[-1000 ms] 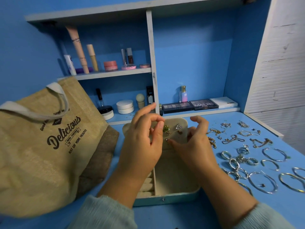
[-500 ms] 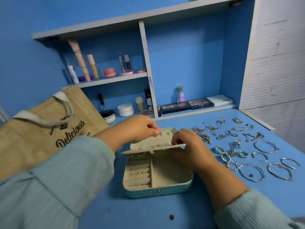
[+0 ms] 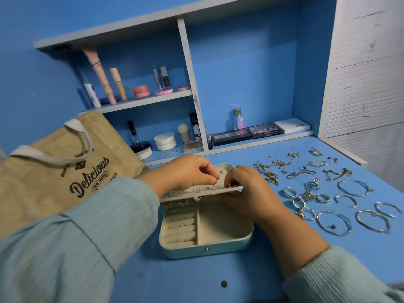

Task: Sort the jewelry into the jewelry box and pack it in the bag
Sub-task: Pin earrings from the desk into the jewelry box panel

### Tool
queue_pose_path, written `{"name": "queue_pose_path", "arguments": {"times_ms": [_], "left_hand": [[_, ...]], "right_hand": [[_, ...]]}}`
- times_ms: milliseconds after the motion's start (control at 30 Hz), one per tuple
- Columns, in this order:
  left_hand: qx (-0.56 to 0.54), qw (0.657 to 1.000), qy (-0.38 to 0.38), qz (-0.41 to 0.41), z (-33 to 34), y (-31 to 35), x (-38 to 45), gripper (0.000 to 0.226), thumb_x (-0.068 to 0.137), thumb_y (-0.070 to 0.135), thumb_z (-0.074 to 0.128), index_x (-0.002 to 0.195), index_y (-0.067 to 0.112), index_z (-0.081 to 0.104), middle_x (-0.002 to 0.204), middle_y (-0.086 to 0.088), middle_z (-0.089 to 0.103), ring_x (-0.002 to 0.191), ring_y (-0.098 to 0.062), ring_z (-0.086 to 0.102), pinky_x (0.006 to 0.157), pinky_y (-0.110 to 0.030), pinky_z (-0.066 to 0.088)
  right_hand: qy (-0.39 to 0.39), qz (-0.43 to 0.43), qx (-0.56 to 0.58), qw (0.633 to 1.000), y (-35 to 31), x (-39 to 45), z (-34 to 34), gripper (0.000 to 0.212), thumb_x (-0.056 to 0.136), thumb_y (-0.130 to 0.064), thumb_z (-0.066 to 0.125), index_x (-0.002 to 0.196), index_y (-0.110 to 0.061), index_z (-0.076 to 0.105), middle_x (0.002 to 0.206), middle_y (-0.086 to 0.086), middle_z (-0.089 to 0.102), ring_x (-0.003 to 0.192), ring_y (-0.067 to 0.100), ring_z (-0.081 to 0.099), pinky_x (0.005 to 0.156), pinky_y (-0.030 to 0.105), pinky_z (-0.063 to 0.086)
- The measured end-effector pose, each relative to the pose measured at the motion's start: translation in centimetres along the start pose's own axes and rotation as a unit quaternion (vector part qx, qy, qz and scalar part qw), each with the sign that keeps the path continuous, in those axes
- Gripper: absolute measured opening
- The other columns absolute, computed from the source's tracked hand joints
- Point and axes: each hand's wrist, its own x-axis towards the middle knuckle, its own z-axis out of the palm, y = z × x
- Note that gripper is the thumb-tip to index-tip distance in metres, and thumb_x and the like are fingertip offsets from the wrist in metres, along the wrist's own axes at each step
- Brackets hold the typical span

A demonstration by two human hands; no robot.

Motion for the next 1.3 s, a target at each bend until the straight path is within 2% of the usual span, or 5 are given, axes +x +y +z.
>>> {"name": "queue_pose_path", "arguments": {"times_ms": [267,467,600,867,1300], "left_hand": [[-0.060,0.998,-0.026,0.018,-0.26,-0.42,0.10,0.024,0.081,0.014,0.070,0.080,0.037,0.063,0.082,0.022,0.065,0.080,0.006,0.060,0.083,-0.014,0.045],[-0.087,0.995,-0.029,0.030,-0.20,-0.21,0.16,0.028,0.081,0.007,0.069,0.096,0.030,0.065,0.076,0.016,0.068,0.073,0.008,0.063,0.080,-0.010,0.047],[-0.066,0.997,-0.034,0.034,-0.23,0.04,0.10,0.032,0.080,0.007,0.070,0.091,0.037,0.062,0.075,0.017,0.069,0.072,0.009,0.063,0.082,-0.013,0.046],[-0.064,0.997,-0.023,0.030,-0.21,-0.10,0.01,0.030,0.081,0.008,0.070,0.089,0.036,0.063,0.074,0.018,0.069,0.072,0.009,0.063,0.084,-0.015,0.047],[-0.044,0.998,-0.013,0.034,-0.04,0.06,-0.03,0.033,0.080,0.009,0.070,0.083,0.040,0.062,0.068,0.024,0.068,0.073,0.010,0.063,0.086,-0.017,0.047]], "right_hand": [[0.002,0.008,0.007,1.000,0.17,-0.01,0.12,0.015,0.068,-0.018,0.070,0.073,-0.011,0.058,0.072,-0.019,0.039,0.075,0.015,0.041,0.064,0.017,0.032],[0.001,0.009,0.015,1.000,0.25,-0.05,0.08,0.014,0.068,-0.011,0.072,0.074,-0.010,0.059,0.072,-0.020,0.040,0.076,0.015,0.041,0.065,0.016,0.032],[0.007,0.005,0.016,1.000,0.15,0.02,0.12,0.015,0.066,-0.023,0.065,0.072,-0.012,0.058,0.071,-0.020,0.040,0.073,0.015,0.041,0.061,0.023,0.034],[-0.006,0.021,0.017,1.000,-0.13,0.00,-0.07,0.016,0.070,-0.012,0.073,0.073,-0.013,0.057,0.072,-0.019,0.040,0.076,0.015,0.041,0.063,0.028,0.033],[-0.024,0.027,0.005,0.999,-0.63,0.02,-0.41,0.015,0.071,-0.012,0.072,0.076,-0.012,0.058,0.072,-0.019,0.037,0.078,0.015,0.039,0.064,0.014,0.030]]}}
